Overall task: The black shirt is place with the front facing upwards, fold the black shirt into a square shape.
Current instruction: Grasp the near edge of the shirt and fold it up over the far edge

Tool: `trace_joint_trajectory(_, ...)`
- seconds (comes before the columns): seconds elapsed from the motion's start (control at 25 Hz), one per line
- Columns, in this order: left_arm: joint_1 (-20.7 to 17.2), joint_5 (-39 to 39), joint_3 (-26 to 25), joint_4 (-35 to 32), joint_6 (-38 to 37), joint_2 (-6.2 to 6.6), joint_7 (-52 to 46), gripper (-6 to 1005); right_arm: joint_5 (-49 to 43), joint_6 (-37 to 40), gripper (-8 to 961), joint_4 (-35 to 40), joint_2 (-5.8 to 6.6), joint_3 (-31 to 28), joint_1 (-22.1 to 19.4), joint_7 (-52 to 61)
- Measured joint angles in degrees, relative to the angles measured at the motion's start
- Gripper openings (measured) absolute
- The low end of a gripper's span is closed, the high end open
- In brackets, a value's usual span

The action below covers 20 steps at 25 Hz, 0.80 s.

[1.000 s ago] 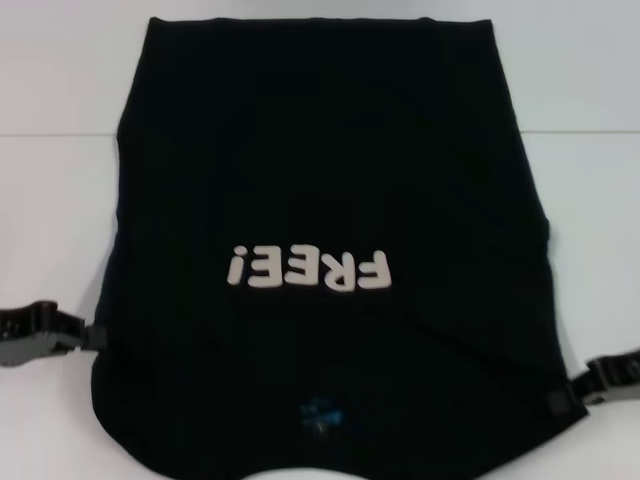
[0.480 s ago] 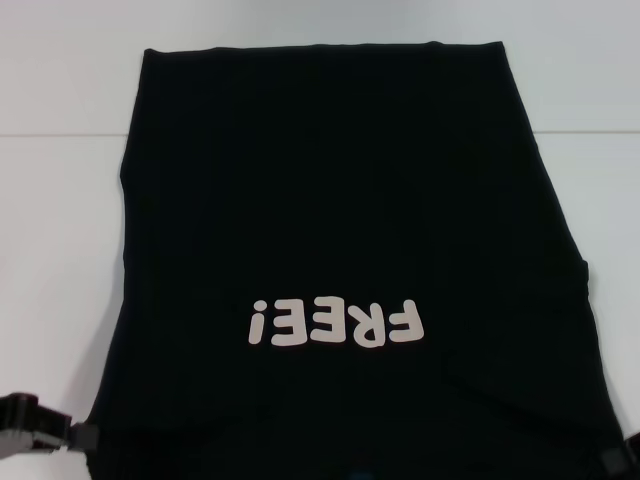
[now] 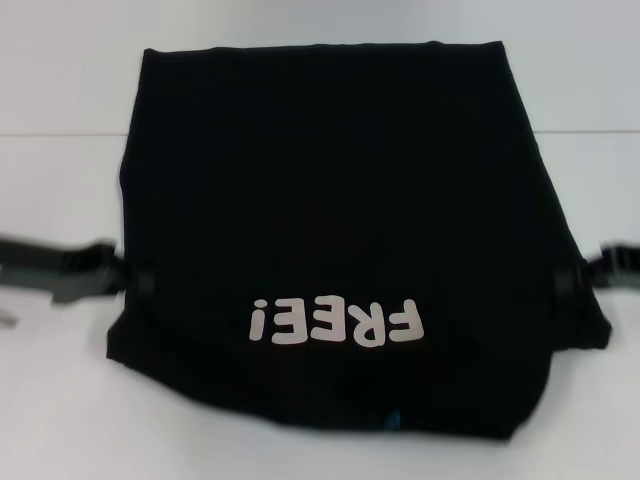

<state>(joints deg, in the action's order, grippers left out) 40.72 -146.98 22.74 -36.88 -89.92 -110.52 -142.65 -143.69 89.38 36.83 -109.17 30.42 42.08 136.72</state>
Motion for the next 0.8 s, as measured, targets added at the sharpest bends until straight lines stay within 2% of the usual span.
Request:
trace_joint_trajectory(0.16, 5.19, -0.07, 3.7, 3.63, 10.59, 0.93, -3.17, 38, 3.46, -8.85, 87, -1.1, 0.01, -0.35, 2.82, 1.9)
trace_joint_trajectory(0.28, 8.5, -0.11, 8.63, 4.45, 18.98, 1.0, -7.09, 40, 6.07, -15.6, 94, -1.31, -0.38, -0.06, 4.56, 2.33)
trace_joint_trajectory(0.44, 10.69, -0.12, 15.02, 4.57, 30.0, -0.22, -12.47, 43, 6.63, -25.5, 103, -3.88, -1.36, 1.42, 7.12, 2.47)
trace_joint_trajectory(0.56, 11.49, -0.13, 17.79, 5.52, 37.38, -1.39, -14.21, 44, 6.53, -34.48, 110, -6.89, -2.38, 3.53, 8.83, 2.38)
trace_joint_trajectory(0.72, 12.04, -0.14, 19.17, 7.04, 44.43, -2.51, -14.63, 47, 6.51, -48.09, 119, -9.53, -4.35, 9.26, 10.09, 2.03)
trace_joint_trajectory(0.8, 12.24, -0.15, 19.26, 7.41, 46.67, -3.07, -14.44, 48, 6.52, -52.19, 123, -9.82, -5.16, 11.6, 10.27, 2.03)
